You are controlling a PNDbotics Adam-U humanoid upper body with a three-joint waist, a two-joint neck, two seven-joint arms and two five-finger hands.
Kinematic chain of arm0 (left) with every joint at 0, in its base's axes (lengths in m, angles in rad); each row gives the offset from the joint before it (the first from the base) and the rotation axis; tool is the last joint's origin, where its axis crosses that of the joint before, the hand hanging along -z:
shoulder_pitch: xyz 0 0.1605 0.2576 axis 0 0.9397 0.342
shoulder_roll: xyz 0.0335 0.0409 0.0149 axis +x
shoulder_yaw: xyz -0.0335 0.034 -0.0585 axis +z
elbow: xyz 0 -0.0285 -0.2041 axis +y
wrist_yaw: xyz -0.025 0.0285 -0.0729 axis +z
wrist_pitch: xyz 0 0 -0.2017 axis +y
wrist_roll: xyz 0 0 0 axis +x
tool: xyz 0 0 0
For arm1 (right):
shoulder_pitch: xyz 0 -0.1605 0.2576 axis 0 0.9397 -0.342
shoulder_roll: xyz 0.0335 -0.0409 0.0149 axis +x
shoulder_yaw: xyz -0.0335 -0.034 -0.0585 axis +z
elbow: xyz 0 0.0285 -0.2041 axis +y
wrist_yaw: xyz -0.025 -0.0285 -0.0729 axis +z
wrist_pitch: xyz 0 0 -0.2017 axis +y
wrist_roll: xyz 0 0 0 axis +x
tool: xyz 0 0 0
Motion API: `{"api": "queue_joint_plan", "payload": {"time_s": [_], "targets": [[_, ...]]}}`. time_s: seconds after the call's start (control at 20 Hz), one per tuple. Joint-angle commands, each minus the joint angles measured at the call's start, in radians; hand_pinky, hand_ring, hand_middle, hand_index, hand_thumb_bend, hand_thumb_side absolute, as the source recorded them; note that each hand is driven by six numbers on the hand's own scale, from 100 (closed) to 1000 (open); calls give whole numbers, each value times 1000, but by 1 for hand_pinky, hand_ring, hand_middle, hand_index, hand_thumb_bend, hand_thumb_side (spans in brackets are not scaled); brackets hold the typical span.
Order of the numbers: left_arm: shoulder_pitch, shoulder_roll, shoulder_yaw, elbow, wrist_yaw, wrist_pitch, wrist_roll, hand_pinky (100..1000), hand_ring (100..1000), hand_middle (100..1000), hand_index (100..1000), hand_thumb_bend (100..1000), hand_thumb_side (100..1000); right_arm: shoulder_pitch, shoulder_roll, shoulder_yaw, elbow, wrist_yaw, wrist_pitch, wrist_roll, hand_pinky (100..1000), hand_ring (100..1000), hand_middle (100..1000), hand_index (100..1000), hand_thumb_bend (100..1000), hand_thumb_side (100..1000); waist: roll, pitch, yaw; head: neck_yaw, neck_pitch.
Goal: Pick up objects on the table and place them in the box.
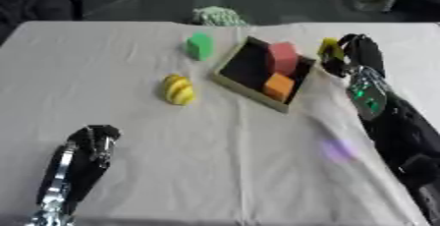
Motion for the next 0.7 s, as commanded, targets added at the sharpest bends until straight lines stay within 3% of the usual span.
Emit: {"api": "queue_joint_plan", "payload": {"time_s": [0.05,0.35,0.7], "targets": [[-11,17,2,-19,1,-2,5,717,703,623,572,100,593,-2,-45,56,-105,-74,-52,34,667,641,395,481,100,289,-2,-15,-3,5,5],[-8,19,6,-19,0,-2,9,717,704,623,572,100,593,56,-66,129,-244,-136,-82,165,674,645,393,479,100,261,-3,-20,-8,9,5],[-5,19,7,-18,0,-2,10,718,705,623,573,100,594,104,-76,165,-293,-98,-110,221,683,651,386,473,100,235,-2,-28,-18,14,5]]}}
